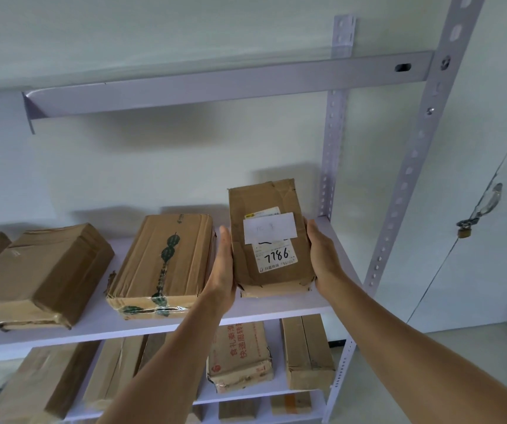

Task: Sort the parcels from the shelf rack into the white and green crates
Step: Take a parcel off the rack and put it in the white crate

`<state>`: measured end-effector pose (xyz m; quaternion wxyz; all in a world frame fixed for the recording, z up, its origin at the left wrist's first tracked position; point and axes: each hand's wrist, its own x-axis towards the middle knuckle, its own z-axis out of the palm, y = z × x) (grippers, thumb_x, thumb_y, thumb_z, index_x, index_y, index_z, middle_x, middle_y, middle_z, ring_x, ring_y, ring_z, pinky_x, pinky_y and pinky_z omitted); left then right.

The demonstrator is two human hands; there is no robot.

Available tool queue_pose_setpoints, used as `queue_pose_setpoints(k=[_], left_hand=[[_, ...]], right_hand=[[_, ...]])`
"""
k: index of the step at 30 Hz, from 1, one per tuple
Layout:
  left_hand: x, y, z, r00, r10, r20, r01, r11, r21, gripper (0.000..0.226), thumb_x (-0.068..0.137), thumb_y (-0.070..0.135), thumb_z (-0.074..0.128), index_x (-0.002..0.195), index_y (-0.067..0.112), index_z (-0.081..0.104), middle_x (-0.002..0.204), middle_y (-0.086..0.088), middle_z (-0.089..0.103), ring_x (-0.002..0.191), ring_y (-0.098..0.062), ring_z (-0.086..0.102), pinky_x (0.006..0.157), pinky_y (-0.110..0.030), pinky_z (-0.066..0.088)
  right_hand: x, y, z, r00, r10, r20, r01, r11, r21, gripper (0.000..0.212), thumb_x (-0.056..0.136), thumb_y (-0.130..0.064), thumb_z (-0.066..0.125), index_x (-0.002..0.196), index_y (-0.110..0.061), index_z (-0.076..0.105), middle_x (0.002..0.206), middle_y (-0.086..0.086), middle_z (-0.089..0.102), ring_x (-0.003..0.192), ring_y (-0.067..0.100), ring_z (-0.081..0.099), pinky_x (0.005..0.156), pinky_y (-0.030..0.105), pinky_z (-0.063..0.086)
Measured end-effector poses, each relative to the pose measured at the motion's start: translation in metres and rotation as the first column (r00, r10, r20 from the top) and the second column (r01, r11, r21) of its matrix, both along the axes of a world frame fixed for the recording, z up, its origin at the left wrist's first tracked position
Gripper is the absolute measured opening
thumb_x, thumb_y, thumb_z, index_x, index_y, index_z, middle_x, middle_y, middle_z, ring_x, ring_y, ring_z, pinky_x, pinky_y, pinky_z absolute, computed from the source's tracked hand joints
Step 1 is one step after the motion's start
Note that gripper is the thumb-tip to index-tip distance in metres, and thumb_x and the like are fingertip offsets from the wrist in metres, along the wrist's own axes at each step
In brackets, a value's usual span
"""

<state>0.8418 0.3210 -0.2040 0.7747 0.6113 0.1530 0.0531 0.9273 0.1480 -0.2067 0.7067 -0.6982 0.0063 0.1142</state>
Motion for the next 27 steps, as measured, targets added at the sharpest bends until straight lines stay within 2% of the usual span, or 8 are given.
queue_pose_setpoints(k=[2,8,12,14,18,23,27], left_hand=[[-0.001,-0.003,0.004,0.999,0.002,0.034,-0.001,1.0,-0.016,0.083,0.104,0.075,0.011,0.153,0.028,0.059,0.143,-0.009,0.071,0.133,-0.031,0.068,0.116,-0.058,0.05],[-0.013,-0.012,0.016,0.994,0.02,0.108,-0.016,0.999,-0.037,0.079,0.107,0.071,0.009,0.155,0.029,0.056,0.148,-0.011,0.068,0.138,-0.034,0.064,0.119,-0.064,0.044],[-0.033,-0.02,0.029,0.987,0.06,0.151,-0.051,0.997,-0.066,0.071,0.109,0.069,0.01,0.151,0.036,0.057,0.148,-0.005,0.068,0.139,-0.031,0.063,0.112,-0.052,0.056],[-0.044,-0.023,0.036,0.983,0.099,0.158,-0.089,0.994,-0.065,0.074,0.108,0.069,0.01,0.156,0.032,0.052,0.151,-0.008,0.066,0.14,-0.032,0.062,0.112,-0.053,0.054],[-0.071,-0.026,0.046,0.971,0.187,0.149,-0.179,0.982,-0.065,0.08,0.107,0.07,0.013,0.163,0.023,0.044,0.156,-0.014,0.06,0.144,-0.036,0.058,0.121,-0.063,0.042],[-0.115,-0.02,0.055,0.952,0.265,0.151,-0.255,0.963,-0.084,0.082,0.108,0.069,0.012,0.159,0.018,0.05,0.151,-0.017,0.064,0.14,-0.038,0.061,0.118,-0.06,0.047],[-0.154,-0.004,0.064,0.929,0.317,0.19,-0.31,0.948,-0.067,0.081,0.111,0.065,0.006,0.157,0.017,0.053,0.151,-0.017,0.064,0.141,-0.039,0.06,0.118,-0.058,0.048]], right_hand=[[-0.002,-0.001,0.001,0.999,-0.006,0.041,0.004,0.999,0.054,0.048,0.111,-0.057,0.033,0.112,-0.038,0.077,0.09,-0.008,0.083,0.08,0.011,0.08,0.058,0.021,0.06],[-0.006,-0.003,0.01,0.998,0.01,0.063,-0.018,0.991,0.129,0.045,0.112,-0.053,0.034,0.113,-0.038,0.076,0.089,-0.007,0.083,0.08,0.013,0.08,0.056,0.022,0.06],[-0.014,-0.003,0.018,0.997,0.052,0.059,-0.061,0.985,0.162,0.048,0.112,-0.055,0.034,0.111,-0.037,0.078,0.093,-0.004,0.083,0.081,0.014,0.081,0.058,0.024,0.061],[-0.02,-0.002,0.023,0.995,0.085,0.052,-0.093,0.978,0.189,0.05,0.112,-0.055,0.033,0.111,-0.037,0.079,0.094,-0.003,0.084,0.082,0.016,0.081,0.056,0.024,0.06],[-0.038,0.001,0.032,0.992,0.125,0.022,-0.126,0.967,0.221,0.053,0.111,-0.055,0.036,0.091,-0.038,0.082,0.088,-0.002,0.083,0.077,0.016,0.081,0.052,0.023,0.059],[-0.074,0.012,0.047,0.981,0.195,0.001,-0.19,0.956,0.224,0.066,0.111,-0.057,0.033,0.068,-0.041,0.08,0.076,-0.006,0.081,0.067,0.012,0.078,0.05,0.022,0.056],[-0.11,0.032,0.06,0.972,0.235,0.012,-0.231,0.946,0.227,0.063,0.11,-0.059,0.032,0.073,-0.045,0.082,0.082,-0.004,0.082,0.077,0.017,0.08,0.066,0.031,0.058]])
